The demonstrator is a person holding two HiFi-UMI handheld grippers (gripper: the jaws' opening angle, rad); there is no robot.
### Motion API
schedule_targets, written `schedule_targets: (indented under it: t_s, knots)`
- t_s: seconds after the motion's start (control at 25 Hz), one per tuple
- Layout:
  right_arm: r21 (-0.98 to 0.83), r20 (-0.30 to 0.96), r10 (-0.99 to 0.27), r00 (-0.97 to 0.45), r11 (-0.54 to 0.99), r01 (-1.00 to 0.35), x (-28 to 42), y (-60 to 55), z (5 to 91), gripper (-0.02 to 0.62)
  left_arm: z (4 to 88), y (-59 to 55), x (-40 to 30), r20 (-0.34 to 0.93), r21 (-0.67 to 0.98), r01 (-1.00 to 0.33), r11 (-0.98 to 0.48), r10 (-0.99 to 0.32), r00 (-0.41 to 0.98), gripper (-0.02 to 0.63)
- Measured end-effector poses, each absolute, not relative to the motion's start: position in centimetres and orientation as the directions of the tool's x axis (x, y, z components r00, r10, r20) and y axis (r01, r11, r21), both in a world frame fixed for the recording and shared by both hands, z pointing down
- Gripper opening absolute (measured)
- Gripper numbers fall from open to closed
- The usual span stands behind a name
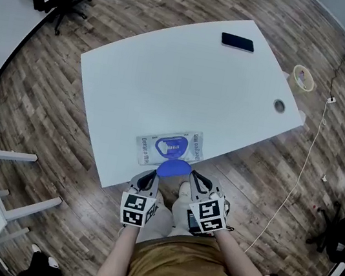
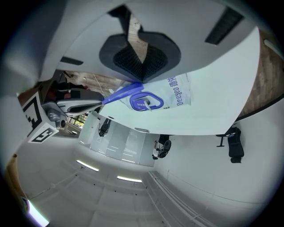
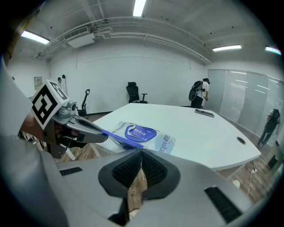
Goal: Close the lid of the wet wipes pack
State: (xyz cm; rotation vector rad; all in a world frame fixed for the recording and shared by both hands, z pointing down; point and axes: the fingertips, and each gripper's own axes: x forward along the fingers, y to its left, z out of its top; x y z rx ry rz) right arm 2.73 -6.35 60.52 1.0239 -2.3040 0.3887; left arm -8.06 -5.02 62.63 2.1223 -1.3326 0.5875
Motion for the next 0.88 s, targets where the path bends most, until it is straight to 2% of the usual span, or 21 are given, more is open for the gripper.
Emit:
schedule_targets:
  t_s: [0.88]
  knots:
    - [-0.001,0.600,-0.594,-0.536,0.669,-0.743,1.7,-10.3,59.5,0.009,61.4,-9.0,-8.9,0.599,0.233,-0.913,-0.335,-0.690,0.406,-0.006]
